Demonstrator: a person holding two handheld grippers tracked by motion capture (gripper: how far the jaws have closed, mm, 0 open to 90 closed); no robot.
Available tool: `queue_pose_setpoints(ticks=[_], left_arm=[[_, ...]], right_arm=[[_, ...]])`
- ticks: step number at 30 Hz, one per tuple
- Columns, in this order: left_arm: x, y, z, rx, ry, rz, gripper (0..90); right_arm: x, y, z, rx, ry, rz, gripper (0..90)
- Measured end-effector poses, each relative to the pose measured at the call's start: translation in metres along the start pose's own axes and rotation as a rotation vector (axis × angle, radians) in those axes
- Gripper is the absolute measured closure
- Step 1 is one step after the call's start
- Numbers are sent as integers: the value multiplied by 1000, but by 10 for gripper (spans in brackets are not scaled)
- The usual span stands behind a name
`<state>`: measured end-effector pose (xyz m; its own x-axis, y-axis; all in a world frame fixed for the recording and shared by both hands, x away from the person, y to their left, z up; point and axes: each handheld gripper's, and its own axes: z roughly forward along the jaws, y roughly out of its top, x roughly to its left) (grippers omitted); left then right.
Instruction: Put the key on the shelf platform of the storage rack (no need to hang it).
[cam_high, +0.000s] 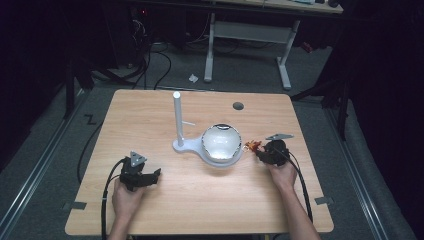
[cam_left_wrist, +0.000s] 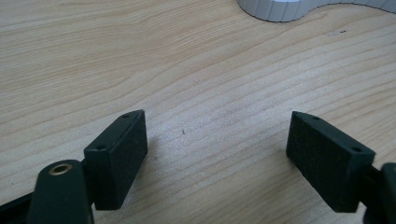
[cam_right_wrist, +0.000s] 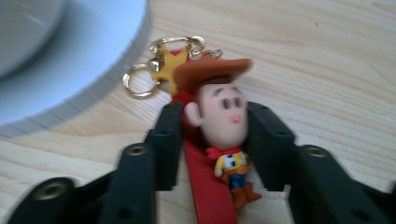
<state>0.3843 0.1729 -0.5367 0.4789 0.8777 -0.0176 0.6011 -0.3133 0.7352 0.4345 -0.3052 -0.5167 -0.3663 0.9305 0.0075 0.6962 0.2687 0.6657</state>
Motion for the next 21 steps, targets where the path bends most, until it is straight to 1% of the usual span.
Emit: queue_pose_setpoints(ticks=[3, 8, 12, 16, 21], left_arm=[[0, 0, 0, 0, 0, 0, 210], [0, 0, 0, 0, 0, 0, 210], [0, 0, 0, 0, 0, 0, 210], [0, 0, 0, 0, 0, 0, 210], [0, 0, 0, 0, 0, 0, 210]], right_arm=[[2, 0, 0, 0, -11, -22, 614], [2, 0, 0, -6, -3, -23, 618], [2, 1, -4, -22, 8, -18, 620], [0, 3, -13, -52, 19, -3, 621], [-3, 6, -29, -89, 24, -7, 623]])
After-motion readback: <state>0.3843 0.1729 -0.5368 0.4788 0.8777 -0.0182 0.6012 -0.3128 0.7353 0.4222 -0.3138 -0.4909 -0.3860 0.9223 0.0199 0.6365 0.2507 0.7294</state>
